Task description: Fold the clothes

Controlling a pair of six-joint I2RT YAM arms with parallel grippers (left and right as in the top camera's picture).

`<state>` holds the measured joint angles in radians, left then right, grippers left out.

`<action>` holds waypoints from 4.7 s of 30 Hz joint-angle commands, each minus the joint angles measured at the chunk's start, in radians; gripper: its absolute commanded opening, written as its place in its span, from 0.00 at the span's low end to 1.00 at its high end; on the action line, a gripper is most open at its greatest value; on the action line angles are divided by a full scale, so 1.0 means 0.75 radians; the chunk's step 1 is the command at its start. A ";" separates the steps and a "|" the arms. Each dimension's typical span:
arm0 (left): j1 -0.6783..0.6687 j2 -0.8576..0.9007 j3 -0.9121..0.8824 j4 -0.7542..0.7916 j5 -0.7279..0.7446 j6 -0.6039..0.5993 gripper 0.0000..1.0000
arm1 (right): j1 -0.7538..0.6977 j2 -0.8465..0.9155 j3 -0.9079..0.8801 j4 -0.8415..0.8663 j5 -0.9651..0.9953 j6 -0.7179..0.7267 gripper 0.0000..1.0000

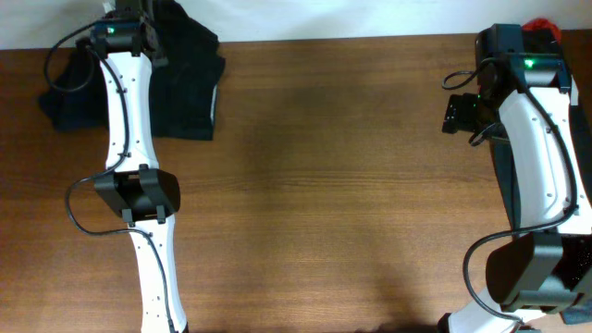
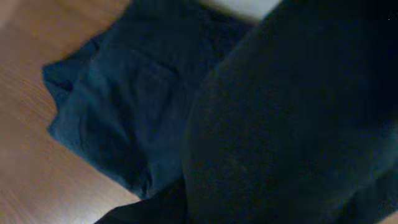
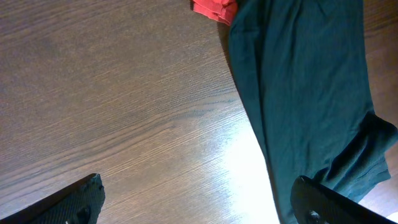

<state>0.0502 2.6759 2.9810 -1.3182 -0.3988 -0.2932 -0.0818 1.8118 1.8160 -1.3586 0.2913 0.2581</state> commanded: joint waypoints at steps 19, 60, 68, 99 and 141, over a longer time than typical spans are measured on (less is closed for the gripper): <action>0.034 -0.156 0.041 0.114 -0.247 -0.142 0.00 | -0.005 -0.007 0.017 -0.002 0.025 0.003 0.99; 0.096 -0.160 -0.521 0.079 0.408 -0.135 0.34 | -0.005 -0.007 0.017 -0.002 0.022 0.003 0.99; 0.081 -0.724 -0.520 -0.177 0.485 -0.187 0.99 | -0.005 -0.007 0.017 -0.002 0.022 0.003 0.99; -0.435 -1.817 -1.332 -0.398 0.453 0.067 0.99 | -0.005 -0.007 0.017 0.002 0.022 0.003 0.99; 0.094 -3.560 -3.963 1.671 0.732 0.318 0.99 | -0.005 -0.007 0.017 0.002 0.022 0.003 0.99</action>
<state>0.1154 0.0139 0.0147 -0.0643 0.1322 -0.0708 -0.0818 1.8118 1.8175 -1.3575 0.2913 0.2573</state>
